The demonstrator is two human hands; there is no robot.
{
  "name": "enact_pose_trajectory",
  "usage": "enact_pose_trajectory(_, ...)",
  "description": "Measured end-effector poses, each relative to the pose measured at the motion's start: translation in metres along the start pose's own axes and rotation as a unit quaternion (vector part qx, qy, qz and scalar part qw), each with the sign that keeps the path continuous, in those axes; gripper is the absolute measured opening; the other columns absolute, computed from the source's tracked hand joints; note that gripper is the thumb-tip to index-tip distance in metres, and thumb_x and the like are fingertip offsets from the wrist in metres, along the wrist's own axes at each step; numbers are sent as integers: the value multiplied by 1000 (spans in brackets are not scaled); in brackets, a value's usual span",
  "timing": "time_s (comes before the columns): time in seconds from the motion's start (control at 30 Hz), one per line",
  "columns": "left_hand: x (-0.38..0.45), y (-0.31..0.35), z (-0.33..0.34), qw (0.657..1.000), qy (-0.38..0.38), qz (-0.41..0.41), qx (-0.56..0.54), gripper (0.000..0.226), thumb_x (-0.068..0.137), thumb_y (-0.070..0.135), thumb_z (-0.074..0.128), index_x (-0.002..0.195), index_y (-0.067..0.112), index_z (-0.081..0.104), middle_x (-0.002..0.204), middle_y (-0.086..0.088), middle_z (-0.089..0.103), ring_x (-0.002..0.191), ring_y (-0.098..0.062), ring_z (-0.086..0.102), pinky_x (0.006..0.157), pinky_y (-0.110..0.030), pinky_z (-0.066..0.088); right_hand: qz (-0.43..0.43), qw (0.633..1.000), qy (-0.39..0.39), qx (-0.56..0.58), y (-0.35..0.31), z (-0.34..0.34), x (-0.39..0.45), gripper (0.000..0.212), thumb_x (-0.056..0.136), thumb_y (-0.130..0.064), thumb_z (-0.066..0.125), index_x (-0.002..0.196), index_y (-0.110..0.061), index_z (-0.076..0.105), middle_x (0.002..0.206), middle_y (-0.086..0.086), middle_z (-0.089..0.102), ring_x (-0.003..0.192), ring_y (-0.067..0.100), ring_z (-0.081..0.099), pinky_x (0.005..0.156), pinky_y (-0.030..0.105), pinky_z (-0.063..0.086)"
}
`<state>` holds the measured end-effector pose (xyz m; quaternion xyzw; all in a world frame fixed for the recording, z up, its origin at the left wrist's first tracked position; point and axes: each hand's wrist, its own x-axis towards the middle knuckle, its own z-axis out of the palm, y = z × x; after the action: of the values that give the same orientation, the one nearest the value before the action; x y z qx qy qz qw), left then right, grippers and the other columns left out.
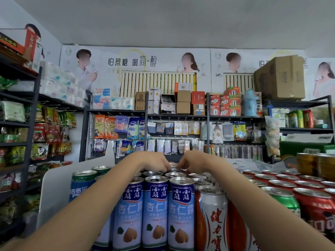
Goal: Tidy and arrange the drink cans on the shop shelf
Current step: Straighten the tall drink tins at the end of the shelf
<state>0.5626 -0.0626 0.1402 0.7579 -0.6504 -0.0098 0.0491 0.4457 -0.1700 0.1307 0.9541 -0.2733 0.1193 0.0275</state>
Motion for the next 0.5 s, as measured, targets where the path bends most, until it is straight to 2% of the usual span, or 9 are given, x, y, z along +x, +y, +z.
enact_pose_trajectory(0.17, -4, 3, 0, 1000, -3, -2, 11, 41, 98, 9, 32, 137, 18, 44, 147, -2, 36, 131, -20, 37, 104, -29, 31, 13, 999, -12, -32, -5, -4, 2, 46, 85, 9, 48, 125, -12, 59, 128, 4, 59, 117, 20, 54, 102, 38, 44)
enact_pose_trajectory(0.3, -8, -1, 1, 1000, -3, -1, -10, 40, 99, 10, 33, 137, 18, 43, 147, -2, 35, 133, -20, 34, 106, -29, 29, 22, 1000, 6, -3, -8, -4, 0, 40, 88, 7, 43, 119, -10, 63, 125, 4, 61, 114, 21, 56, 100, 36, 45)
enact_pose_trajectory(0.4, -10, -4, 1, 1000, 0, -3, -22, 40, 99, 9, 33, 136, 17, 45, 146, 0, 37, 133, -18, 35, 106, -28, 29, 20, 998, 54, 26, -12, 0, 1, 22, 91, -10, 54, 108, -7, 69, 113, 6, 67, 104, 19, 61, 95, 30, 47)
enact_pose_trajectory(0.5, -11, -5, 1, 1000, 1, -4, -25, 40, 99, 9, 33, 136, 19, 45, 147, 1, 36, 133, -18, 35, 107, -29, 28, 23, 994, 85, 67, -14, 2, 2, 19, 85, -15, 65, 100, -6, 72, 102, 8, 71, 94, 18, 64, 89, 28, 51)
